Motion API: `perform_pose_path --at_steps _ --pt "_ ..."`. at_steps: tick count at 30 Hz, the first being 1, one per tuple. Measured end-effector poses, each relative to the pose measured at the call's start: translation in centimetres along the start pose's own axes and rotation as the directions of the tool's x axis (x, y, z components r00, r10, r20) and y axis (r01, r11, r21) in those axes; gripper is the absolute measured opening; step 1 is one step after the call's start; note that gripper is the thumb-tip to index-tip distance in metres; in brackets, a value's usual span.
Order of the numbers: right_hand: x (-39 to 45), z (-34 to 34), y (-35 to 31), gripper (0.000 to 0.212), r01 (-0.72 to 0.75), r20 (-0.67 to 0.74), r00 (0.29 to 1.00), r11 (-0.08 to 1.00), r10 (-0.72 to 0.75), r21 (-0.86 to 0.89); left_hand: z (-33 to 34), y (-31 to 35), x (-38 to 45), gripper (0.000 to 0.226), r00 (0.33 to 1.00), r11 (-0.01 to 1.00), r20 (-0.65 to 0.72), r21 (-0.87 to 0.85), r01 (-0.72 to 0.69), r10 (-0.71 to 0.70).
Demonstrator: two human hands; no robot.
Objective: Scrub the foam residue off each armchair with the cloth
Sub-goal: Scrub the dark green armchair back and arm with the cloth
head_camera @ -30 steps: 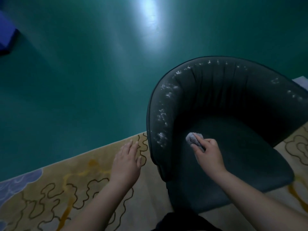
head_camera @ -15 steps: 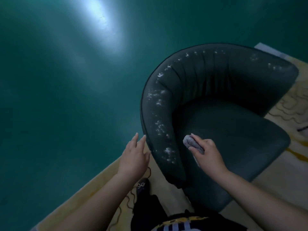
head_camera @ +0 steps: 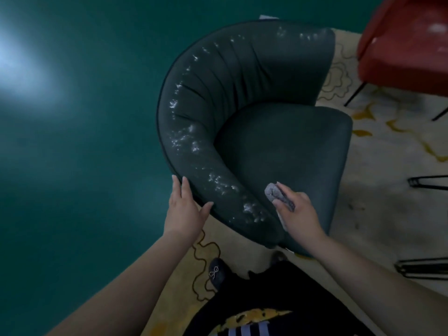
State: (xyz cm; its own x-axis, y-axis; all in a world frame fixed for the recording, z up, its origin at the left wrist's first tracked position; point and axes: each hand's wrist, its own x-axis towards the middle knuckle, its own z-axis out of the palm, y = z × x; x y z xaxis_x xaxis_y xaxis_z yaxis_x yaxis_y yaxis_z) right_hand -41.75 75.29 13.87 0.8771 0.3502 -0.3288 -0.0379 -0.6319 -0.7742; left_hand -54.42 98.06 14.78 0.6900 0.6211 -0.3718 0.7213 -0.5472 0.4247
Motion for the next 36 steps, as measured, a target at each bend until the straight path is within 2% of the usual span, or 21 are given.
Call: perform_pose_path --at_steps 8,11,15,19,21,24,25,27,29,31,32,34,36 --pt "-0.4 4.2 2.8 0.043 -0.064 -0.009 0.998 0.997 0.063 -0.053 0.4 -0.5 0.0 0.095 0.999 0.999 -0.014 0.005 -0.037 0.037" --pt "0.2 6.2 2.3 0.041 -0.068 -0.056 0.996 0.994 0.064 -0.080 0.5 -0.6 0.1 0.096 0.999 0.999 -0.017 0.024 -0.039 0.039" --pt "1.5 7.6 0.0 0.042 0.084 0.016 0.996 0.996 -0.084 -0.031 0.9 -0.7 0.1 0.095 0.998 0.998 -0.039 0.027 -0.051 0.052" --pt "-0.3 6.2 1.0 0.047 0.327 0.097 0.943 0.940 -0.318 -0.097 1.0 -0.7 0.1 0.095 0.998 0.999 -0.047 0.010 -0.052 0.052" --pt "-0.5 5.4 2.0 0.046 0.261 0.080 0.964 0.960 -0.254 -0.098 0.9 -0.7 0.1 0.095 0.997 0.999 -0.047 0.004 -0.053 0.053" --pt "1.4 6.4 1.2 0.040 0.009 0.029 1.000 1.000 -0.009 0.014 0.8 -0.5 0.0 0.095 0.998 0.999 -0.044 0.008 -0.044 0.045" --pt "1.8 6.9 0.4 0.039 0.009 0.033 0.999 0.999 -0.010 0.036 0.8 -0.5 0.0 0.095 0.998 0.999 -0.044 0.014 -0.041 0.042" --pt "1.5 7.4 -0.8 0.041 0.150 0.069 0.986 0.988 -0.151 0.024 0.7 -0.5 0.1 0.095 0.998 0.998 -0.046 0.035 -0.043 0.045" --pt "0.0 6.7 -0.3 0.046 0.324 0.124 0.940 0.946 -0.319 -0.027 0.6 -0.4 0.1 0.095 0.998 0.998 -0.044 0.047 -0.050 0.052" --pt "-1.5 5.5 1.5 0.051 0.391 0.138 0.915 0.917 -0.379 -0.072 0.5 -0.3 0.0 0.094 0.998 0.998 -0.041 0.042 -0.052 0.054" --pt "-1.7 5.1 2.1 0.053 0.361 0.113 0.929 0.930 -0.352 -0.075 0.5 -0.3 0.0 0.093 0.998 0.998 -0.042 0.038 -0.053 0.054" --pt "-0.7 5.3 2.1 0.049 0.202 0.038 0.979 0.979 -0.200 -0.030 0.4 -0.2 0.0 0.093 0.998 0.998 -0.046 0.034 -0.049 0.051" --pt "0.8 6.5 0.9 0.043 0.094 0.012 0.995 0.996 -0.094 0.002 0.4 -0.2 0.0 0.093 0.998 0.998 -0.046 0.039 -0.048 0.049"
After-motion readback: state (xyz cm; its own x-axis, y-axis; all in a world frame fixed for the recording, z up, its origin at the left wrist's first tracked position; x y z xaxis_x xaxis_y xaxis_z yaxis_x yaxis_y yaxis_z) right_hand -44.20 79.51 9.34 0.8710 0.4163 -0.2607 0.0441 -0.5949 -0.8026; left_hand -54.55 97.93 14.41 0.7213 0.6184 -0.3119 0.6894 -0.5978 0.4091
